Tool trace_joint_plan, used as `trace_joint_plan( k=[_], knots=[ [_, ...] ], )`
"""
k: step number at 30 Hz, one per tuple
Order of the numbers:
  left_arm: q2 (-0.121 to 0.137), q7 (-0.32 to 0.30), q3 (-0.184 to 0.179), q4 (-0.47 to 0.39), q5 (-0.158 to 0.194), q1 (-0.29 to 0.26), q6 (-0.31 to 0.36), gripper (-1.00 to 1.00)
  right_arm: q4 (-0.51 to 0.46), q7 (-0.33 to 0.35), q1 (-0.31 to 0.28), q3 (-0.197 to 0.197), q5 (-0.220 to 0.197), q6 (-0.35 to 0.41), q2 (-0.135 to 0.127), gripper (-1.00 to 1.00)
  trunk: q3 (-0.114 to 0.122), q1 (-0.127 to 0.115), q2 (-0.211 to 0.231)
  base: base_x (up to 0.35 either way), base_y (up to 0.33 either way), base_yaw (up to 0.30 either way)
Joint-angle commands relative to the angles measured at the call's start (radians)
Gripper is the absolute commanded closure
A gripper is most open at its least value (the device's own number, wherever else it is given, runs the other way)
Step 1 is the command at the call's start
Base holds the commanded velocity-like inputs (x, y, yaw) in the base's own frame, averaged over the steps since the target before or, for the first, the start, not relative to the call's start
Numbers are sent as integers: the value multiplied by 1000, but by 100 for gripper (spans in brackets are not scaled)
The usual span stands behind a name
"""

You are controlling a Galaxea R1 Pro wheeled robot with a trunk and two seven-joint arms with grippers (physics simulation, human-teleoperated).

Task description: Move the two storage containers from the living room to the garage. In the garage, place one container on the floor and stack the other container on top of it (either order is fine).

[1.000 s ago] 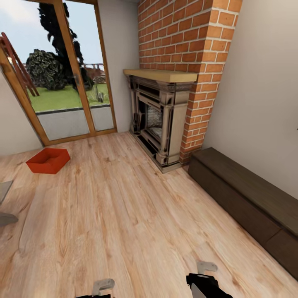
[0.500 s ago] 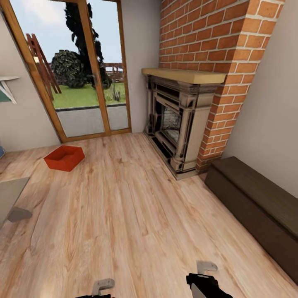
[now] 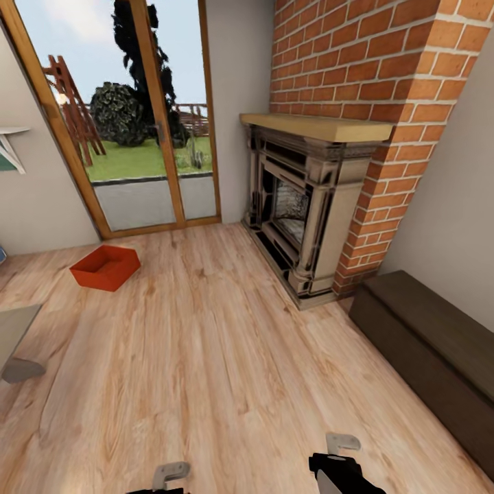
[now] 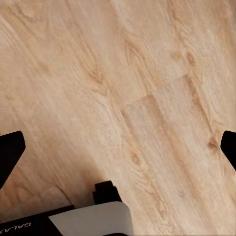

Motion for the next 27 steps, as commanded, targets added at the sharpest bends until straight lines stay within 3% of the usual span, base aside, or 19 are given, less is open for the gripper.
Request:
trace_joint_plan(
  k=[1,27],
  knots=[
    [0,-1,3,-2,10,0,7,-100,-2,-8,-1,8,-5,6,-1,-100,-1,1,-1,329,0,1],
    [0,-1,3,-2,10,0,7,-100,-2,-8,-1,8,-5,6,-1,-100,-1,1,-1,329,0,0]
  ],
)
